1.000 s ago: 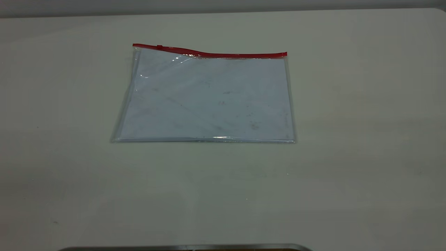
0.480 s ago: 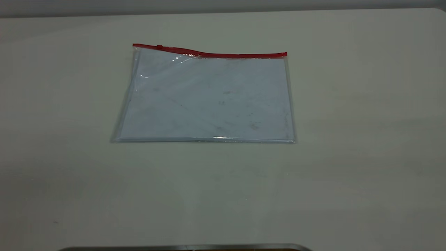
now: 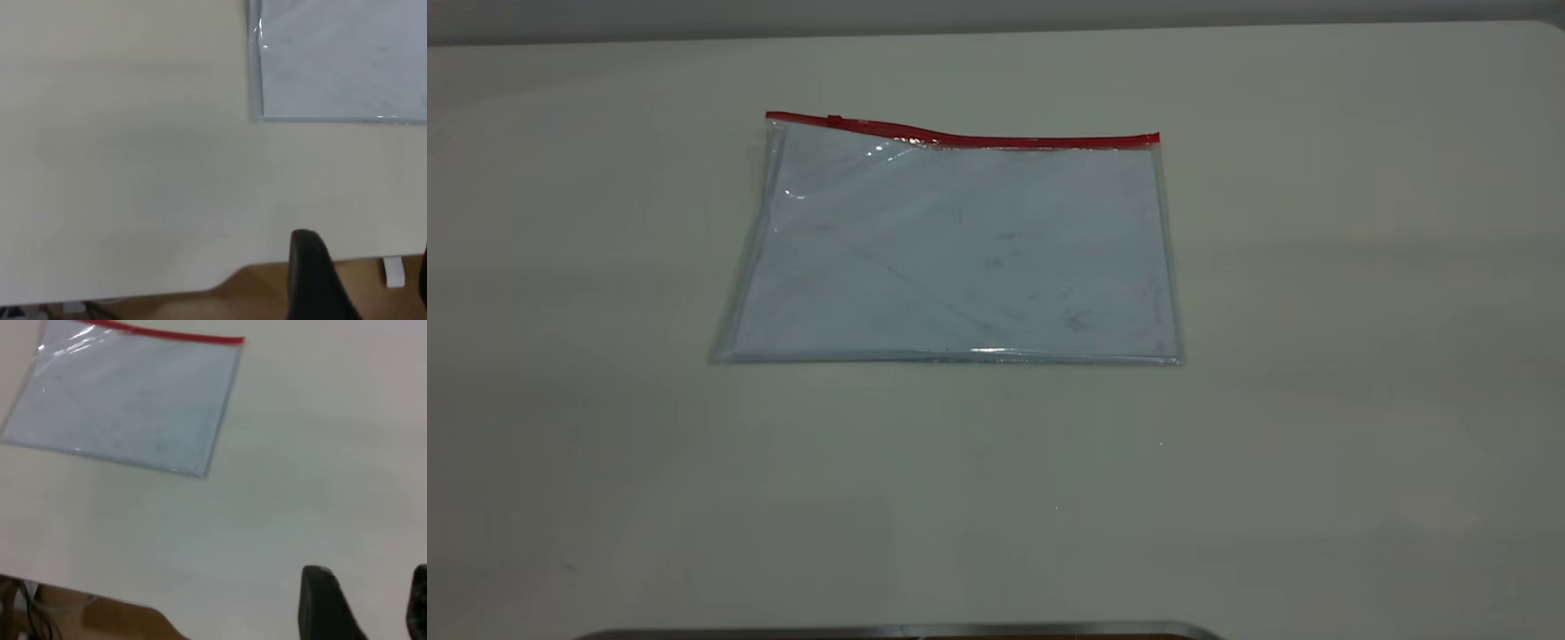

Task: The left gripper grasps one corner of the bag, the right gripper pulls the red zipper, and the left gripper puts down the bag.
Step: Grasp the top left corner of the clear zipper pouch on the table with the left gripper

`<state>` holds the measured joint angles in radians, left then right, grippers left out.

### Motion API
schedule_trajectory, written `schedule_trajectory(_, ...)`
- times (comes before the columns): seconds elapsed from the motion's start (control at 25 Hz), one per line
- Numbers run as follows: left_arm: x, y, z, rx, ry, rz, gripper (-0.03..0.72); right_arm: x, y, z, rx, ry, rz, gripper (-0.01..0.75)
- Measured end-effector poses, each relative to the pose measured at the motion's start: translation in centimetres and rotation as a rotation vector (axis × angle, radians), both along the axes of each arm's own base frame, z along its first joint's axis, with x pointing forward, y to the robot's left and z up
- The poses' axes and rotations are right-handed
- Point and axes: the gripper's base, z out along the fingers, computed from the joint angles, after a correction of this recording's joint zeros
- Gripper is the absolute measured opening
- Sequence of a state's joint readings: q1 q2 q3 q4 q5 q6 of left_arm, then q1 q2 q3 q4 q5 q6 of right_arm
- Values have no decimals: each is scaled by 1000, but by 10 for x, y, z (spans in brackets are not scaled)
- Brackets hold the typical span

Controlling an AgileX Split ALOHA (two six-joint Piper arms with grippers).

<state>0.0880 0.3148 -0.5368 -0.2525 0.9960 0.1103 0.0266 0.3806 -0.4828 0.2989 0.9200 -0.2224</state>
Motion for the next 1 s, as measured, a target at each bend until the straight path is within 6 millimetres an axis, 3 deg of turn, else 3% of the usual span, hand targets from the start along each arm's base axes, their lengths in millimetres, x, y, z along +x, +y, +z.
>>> schedule_trajectory(0.28, 79, 9, -8, 54, 181, -56, 506, 79, 6, -20, 6, 106, 61, 414)
schedule_trajectory(0.6, 153, 15, -30, 18, 207, -24, 536, 158, 21, -35, 62, 110, 195, 416)
schedule_trajectory(0.76, 192, 14, -47, -23, 222, -54, 536, 191, 47, -52, 83, 119, 304, 416)
schedule_trajectory(1.0, 253, 11, -83, -66, 277, -161, 536, 231, 108, -86, 115, 185, 436, 416)
